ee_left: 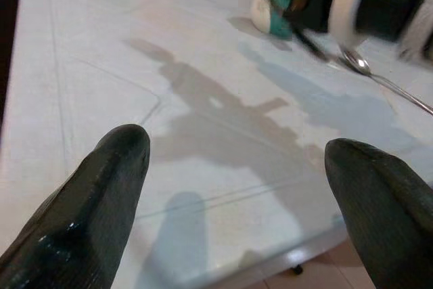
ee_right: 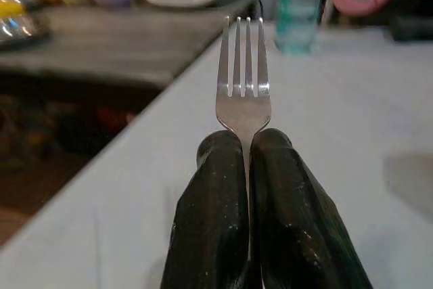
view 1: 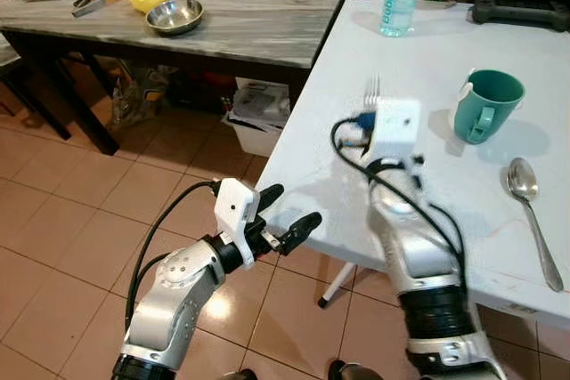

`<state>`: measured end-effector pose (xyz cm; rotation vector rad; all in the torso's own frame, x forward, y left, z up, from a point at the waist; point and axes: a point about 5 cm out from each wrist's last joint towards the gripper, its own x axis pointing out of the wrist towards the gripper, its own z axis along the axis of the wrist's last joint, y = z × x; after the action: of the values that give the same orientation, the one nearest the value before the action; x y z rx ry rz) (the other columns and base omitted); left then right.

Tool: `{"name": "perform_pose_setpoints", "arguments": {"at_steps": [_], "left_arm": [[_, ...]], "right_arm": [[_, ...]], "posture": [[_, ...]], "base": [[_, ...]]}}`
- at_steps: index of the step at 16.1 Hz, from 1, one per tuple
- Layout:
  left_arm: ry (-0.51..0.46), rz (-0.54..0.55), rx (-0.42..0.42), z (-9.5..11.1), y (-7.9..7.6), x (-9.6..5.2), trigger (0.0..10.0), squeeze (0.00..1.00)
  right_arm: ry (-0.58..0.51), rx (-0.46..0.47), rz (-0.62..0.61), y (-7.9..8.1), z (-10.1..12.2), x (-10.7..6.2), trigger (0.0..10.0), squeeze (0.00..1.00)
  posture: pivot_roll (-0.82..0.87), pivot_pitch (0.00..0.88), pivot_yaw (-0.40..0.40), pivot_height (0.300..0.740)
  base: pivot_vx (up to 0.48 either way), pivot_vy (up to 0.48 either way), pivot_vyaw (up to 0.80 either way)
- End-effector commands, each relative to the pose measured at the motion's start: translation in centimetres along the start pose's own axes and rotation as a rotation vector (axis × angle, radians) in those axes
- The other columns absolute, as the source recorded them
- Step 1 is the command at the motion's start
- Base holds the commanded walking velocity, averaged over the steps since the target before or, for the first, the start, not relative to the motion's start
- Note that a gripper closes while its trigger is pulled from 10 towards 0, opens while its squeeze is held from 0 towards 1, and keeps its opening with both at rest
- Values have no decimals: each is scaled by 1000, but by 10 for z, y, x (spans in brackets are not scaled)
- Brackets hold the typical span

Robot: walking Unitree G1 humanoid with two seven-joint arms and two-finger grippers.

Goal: Setting the table

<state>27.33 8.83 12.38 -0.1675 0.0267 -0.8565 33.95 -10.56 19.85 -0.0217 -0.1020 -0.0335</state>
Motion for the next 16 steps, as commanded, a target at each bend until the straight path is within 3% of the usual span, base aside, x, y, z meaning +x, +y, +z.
{"name": "perform_pose_setpoints", "arguments": {"at_steps": [1, 2, 5, 9, 11, 16], "left_arm": [[1, 48, 14, 0, 7, -3, 10000, 0], [-19, 94, 24, 2, 11, -3, 10000, 0], [-51, 267, 49, 7, 28, -5, 10000, 0], [-79, 417, 55, 13, 49, -12, 10000, 0], [-83, 461, 40, 14, 55, -13, 10000, 0], [-79, 452, 34, 11, 53, -8, 10000, 0]], "right_arm": [[-40, 47, 38, -1, 8, -4, 8980, 0], [-22, 85, 79, -3, 6, -6, 10000, 0], [11, 161, 113, -9, -5, -15, 10000, 0], [11, 185, 101, -14, -11, -24, 10000, 0], [25, 177, 91, -17, -14, -24, 10000, 0], [9, 171, 102, -20, -12, -25, 10000, 0]], "posture": [[-46, 128, 86, 740], [-50, 122, 83, 740], [-49, 117, 80, 740], [-45, 114, 75, 740], [-48, 113, 72, 740], [-55, 108, 73, 740]], "base": [[0, 0, 0], [0, 0, 0], [0, 0, 0], [0, 0, 0], [0, 0, 0], [0, 48, 0]]}}
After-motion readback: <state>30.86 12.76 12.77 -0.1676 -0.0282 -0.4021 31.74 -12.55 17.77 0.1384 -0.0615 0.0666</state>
